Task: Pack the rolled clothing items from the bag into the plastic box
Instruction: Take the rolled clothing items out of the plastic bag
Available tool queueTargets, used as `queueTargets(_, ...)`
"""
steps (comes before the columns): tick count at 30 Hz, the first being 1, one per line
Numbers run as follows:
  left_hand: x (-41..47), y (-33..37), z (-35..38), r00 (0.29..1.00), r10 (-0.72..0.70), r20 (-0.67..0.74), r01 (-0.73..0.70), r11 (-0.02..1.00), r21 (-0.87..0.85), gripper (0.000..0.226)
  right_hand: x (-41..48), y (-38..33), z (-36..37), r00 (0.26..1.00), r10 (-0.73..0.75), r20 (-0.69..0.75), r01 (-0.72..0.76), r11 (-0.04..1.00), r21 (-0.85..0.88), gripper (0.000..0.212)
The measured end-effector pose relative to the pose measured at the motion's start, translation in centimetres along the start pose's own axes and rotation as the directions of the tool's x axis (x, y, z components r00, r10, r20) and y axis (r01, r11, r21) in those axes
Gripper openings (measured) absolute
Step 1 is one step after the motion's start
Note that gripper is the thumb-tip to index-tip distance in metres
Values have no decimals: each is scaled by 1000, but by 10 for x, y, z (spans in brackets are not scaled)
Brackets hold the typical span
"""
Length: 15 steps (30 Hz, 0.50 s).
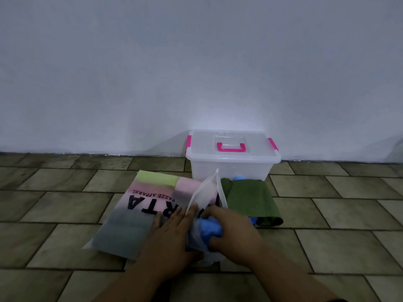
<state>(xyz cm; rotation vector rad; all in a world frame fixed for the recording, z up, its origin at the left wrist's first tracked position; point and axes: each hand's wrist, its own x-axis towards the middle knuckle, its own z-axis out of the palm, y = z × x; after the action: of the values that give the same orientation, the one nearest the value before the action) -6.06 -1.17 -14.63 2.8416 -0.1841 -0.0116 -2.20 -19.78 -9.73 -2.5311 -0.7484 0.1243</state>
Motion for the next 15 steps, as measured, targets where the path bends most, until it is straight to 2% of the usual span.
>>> queueTargets(3, 0, 2, -1, 999, -2, -39, 2, 1000, -10, 108, -8, 14, -20, 979, -37, -202, 48, 998, 50, 36)
queueTargets(5, -1, 3, -2, 999, -12, -35, 12, 1000, 1, 108, -20, 32, -36, 934, 56, -354, 13, 982, 190, 40)
queueTargets(7, -2, 5, -4, 1000, -18, 9, 18, 1000, 15, 107, -32, 57, -47, 825, 275, -494, -92, 928, 361, 44)
queueTargets(8, -1, 6, -5, 999, -23, 41, 22, 1000, 21, 108, -36, 71, -50, 740, 385, -552, -149, 894, 423, 42)
queueTargets(10, 4, 10, -8, 994, -40, 104, 37, 999, 26, 110, -40, 96, -50, 570, 552, -608, -266, 825, 500, 40)
queueTargets(11, 8, 12, -10, 992, -50, 119, 48, 999, 14, 110, -39, 106, -48, 528, 601, -600, -317, 795, 518, 39)
queueTargets(12, 14, 14, -12, 992, -54, 115, 55, 998, -9, 109, -37, 111, -43, 521, 632, -573, -366, 772, 520, 39)
queueTargets(15, 39, 18, -17, 996, -39, 77, 42, 998, -48, 101, -27, 114, -22, 587, 668, -457, -451, 739, 500, 38)
